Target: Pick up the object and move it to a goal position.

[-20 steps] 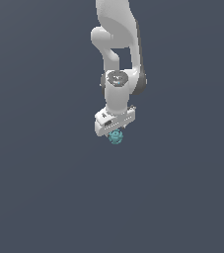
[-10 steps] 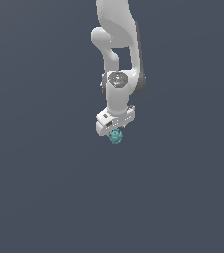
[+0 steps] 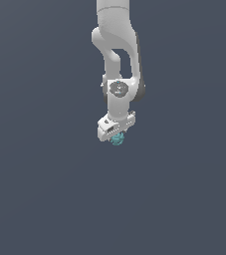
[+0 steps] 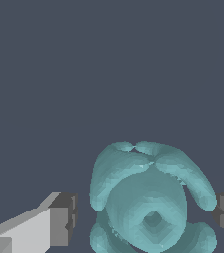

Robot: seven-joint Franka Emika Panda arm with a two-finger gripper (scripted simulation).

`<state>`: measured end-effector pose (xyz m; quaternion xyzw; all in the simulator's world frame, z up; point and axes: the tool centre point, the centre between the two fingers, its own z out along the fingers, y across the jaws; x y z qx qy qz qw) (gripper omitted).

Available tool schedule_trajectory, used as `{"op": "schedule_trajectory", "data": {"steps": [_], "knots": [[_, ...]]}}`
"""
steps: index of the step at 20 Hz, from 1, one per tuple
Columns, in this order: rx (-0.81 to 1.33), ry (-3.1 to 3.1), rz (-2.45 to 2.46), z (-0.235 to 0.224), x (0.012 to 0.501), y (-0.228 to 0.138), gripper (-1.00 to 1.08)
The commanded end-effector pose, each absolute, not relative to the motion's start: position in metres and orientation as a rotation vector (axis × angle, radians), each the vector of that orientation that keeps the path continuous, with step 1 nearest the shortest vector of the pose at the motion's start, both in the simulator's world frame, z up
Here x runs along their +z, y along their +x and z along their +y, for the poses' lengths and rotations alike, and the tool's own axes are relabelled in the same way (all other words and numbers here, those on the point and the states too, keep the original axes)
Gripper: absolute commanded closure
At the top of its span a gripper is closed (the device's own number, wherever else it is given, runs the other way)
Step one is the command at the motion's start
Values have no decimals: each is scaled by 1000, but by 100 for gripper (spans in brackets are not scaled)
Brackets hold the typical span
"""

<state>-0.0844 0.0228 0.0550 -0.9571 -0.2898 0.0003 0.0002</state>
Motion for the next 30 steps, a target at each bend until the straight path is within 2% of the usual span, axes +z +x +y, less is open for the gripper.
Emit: {"op": "schedule_trajectory", "data": {"steps": [1,6,7,20,30], "knots": [[0,-3006,-912,23,46,-84,-92],[0,-3006,-913,23,40,-84,-92],[0,-3006,-913,23,40,-84,108],[-1,-3007,-912,20,41,-82,108],[-1,-3006,-912,-11,58,-50,108]]}}
